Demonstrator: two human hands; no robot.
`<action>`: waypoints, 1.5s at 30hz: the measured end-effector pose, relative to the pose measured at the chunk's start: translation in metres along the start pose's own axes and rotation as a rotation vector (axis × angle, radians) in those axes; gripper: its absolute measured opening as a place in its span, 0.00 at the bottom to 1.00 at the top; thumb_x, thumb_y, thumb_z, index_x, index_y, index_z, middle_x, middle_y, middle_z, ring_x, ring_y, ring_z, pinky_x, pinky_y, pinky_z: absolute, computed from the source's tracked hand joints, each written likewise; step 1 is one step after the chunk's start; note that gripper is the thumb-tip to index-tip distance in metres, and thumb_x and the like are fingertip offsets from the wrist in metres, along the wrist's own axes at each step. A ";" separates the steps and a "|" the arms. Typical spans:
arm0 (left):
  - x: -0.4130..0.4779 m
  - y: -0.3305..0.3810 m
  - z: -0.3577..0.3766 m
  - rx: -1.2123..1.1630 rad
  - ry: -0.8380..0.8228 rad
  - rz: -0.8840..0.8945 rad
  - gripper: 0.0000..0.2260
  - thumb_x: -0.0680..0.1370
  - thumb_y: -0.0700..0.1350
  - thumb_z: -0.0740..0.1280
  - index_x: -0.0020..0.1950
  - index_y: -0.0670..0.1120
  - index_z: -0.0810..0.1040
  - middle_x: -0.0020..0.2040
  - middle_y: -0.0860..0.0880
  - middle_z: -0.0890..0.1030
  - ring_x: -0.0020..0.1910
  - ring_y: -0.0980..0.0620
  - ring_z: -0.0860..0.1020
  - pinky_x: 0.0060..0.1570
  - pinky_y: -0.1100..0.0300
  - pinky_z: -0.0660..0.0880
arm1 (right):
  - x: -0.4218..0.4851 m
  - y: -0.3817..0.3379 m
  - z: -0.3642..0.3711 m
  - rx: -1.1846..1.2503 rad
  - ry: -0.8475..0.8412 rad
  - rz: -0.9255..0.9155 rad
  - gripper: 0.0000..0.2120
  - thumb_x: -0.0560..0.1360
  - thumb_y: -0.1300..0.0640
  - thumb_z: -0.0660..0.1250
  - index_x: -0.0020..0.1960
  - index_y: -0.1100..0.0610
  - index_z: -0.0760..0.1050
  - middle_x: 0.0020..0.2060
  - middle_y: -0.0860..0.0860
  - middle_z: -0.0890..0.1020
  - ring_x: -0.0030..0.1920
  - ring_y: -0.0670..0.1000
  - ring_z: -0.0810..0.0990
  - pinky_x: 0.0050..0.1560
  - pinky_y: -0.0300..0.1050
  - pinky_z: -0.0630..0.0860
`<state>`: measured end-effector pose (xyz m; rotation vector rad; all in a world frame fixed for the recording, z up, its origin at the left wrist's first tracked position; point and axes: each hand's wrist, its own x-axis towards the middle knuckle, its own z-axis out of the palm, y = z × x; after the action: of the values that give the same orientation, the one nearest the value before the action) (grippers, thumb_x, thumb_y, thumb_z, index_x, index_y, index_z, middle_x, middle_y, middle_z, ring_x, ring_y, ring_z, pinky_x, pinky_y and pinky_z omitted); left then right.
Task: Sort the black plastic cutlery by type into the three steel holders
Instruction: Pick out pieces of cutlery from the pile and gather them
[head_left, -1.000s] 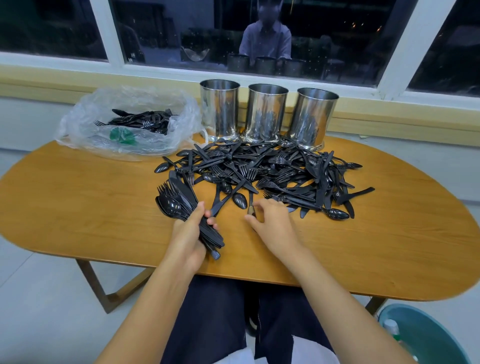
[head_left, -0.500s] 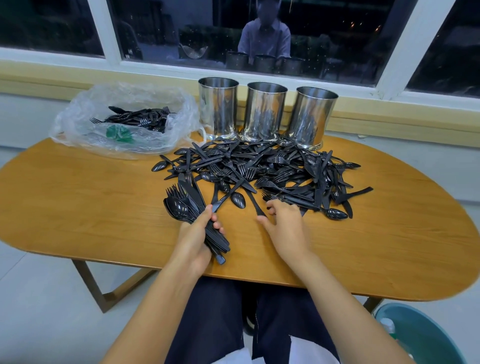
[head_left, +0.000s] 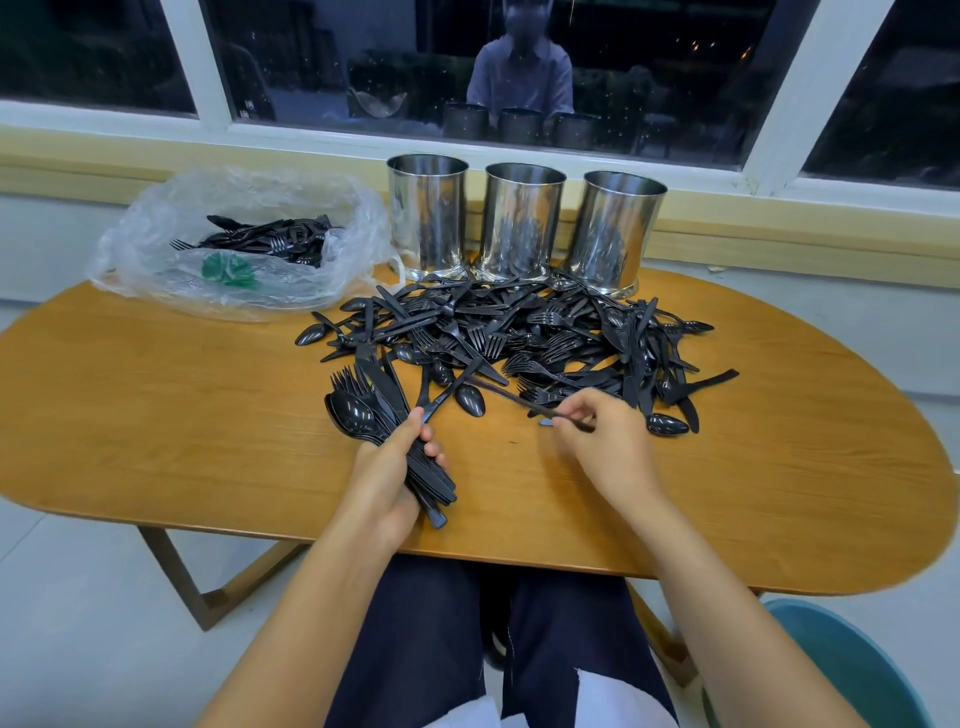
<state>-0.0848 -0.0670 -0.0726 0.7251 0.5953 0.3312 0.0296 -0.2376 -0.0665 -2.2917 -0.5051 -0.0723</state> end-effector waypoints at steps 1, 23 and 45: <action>0.000 0.000 0.000 0.001 -0.006 0.000 0.03 0.81 0.42 0.66 0.50 0.43 0.75 0.34 0.50 0.73 0.30 0.54 0.69 0.34 0.59 0.71 | 0.002 -0.001 -0.007 0.071 0.010 -0.015 0.05 0.76 0.62 0.68 0.48 0.53 0.79 0.42 0.44 0.79 0.40 0.40 0.76 0.35 0.28 0.70; -0.020 0.020 0.001 0.294 -0.260 0.022 0.07 0.81 0.44 0.63 0.56 0.41 0.75 0.40 0.46 0.82 0.32 0.51 0.78 0.37 0.57 0.80 | 0.046 -0.096 0.016 0.439 -0.449 -0.231 0.06 0.75 0.63 0.70 0.51 0.62 0.78 0.35 0.50 0.80 0.31 0.43 0.77 0.35 0.36 0.75; -0.011 0.045 -0.035 0.033 -0.012 0.036 0.06 0.80 0.41 0.65 0.43 0.43 0.72 0.32 0.49 0.73 0.26 0.55 0.71 0.31 0.60 0.78 | 0.064 -0.059 0.068 -0.652 -0.184 -0.770 0.07 0.80 0.60 0.61 0.52 0.59 0.78 0.47 0.53 0.77 0.50 0.55 0.72 0.44 0.47 0.68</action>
<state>-0.1191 -0.0221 -0.0577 0.7699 0.5776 0.3506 0.0588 -0.1316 -0.0608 -2.5756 -1.6351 -0.4630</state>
